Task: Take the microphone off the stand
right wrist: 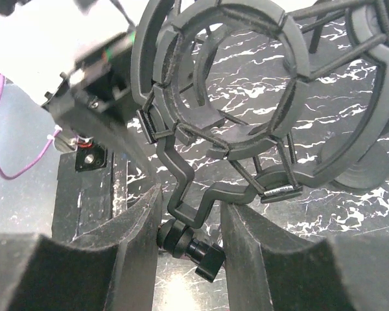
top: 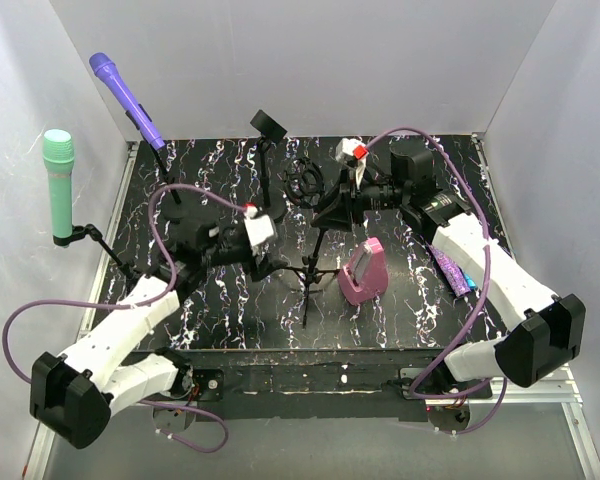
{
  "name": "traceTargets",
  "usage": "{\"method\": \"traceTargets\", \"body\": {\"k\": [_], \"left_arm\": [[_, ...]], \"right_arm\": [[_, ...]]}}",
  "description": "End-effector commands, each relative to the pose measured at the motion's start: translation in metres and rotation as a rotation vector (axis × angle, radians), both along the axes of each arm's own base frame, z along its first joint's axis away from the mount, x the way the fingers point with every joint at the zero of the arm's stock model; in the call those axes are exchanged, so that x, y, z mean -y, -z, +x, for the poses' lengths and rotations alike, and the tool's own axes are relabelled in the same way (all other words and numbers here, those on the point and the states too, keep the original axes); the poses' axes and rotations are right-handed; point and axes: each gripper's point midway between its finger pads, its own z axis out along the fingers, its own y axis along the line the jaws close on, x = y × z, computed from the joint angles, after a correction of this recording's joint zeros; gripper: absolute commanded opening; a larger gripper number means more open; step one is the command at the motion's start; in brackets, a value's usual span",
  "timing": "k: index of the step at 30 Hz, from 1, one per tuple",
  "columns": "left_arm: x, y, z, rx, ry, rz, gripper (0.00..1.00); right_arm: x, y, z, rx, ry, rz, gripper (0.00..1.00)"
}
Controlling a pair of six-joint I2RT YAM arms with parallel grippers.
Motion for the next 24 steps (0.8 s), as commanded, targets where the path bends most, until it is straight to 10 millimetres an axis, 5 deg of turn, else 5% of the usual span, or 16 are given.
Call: {"method": "traceTargets", "body": {"k": [1, 13, 24], "left_arm": [[0.004, 0.002, 0.010, 0.313, -0.035, 0.061, 0.66], [0.039, 0.022, 0.021, 0.414, -0.041, 0.080, 0.59], [0.047, 0.038, 0.026, 0.334, -0.042, 0.100, 0.27]], "right_arm": [[-0.001, 0.000, 0.016, -0.125, 0.102, -0.005, 0.01], [-0.003, 0.004, 0.017, -0.171, 0.120, -0.006, 0.01], [-0.002, 0.007, 0.018, -0.175, 0.126, -0.011, 0.01]]}}
